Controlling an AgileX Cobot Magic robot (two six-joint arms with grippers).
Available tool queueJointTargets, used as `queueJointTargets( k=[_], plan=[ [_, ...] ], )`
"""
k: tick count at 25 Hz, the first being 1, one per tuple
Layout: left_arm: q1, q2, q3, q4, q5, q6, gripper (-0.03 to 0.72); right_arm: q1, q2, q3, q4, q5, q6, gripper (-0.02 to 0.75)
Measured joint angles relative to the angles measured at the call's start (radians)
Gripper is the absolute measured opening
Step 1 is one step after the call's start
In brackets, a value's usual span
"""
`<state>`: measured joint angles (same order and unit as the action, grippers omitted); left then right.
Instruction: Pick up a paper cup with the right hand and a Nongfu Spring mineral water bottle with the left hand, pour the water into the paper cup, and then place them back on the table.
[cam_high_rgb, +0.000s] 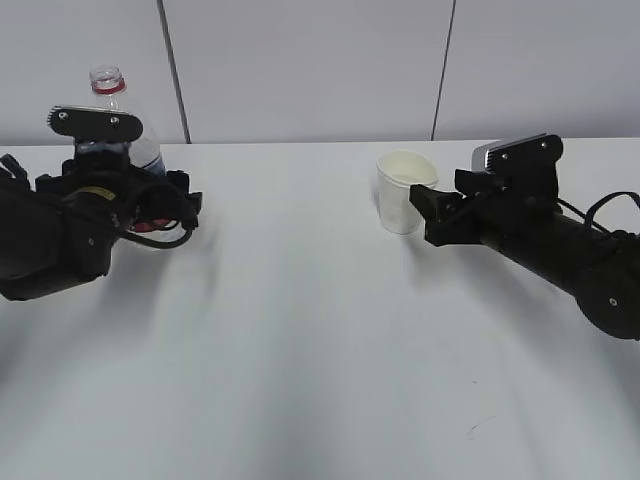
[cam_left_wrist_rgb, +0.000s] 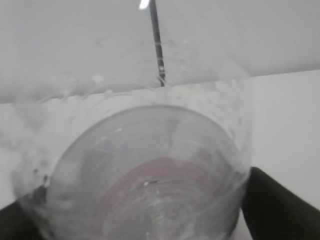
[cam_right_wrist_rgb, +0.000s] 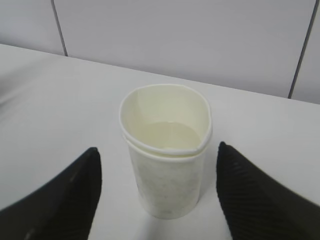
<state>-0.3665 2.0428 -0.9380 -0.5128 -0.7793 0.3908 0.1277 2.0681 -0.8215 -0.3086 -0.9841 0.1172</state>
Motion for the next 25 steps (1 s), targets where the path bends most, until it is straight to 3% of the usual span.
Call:
queueJointTargets(
  k=[18,25],
  plan=[
    [-0.019,-0.191,0.102,-0.029,0.000,0.029,0.590,0.000,-0.101,0.033,0.000,0.044,0.000,0.536],
    [-0.019,-0.259,0.102,-0.051,0.007,0.054,0.590,0.000,-0.209,0.054,-0.002,0.144,0.000,0.536]
  ],
)
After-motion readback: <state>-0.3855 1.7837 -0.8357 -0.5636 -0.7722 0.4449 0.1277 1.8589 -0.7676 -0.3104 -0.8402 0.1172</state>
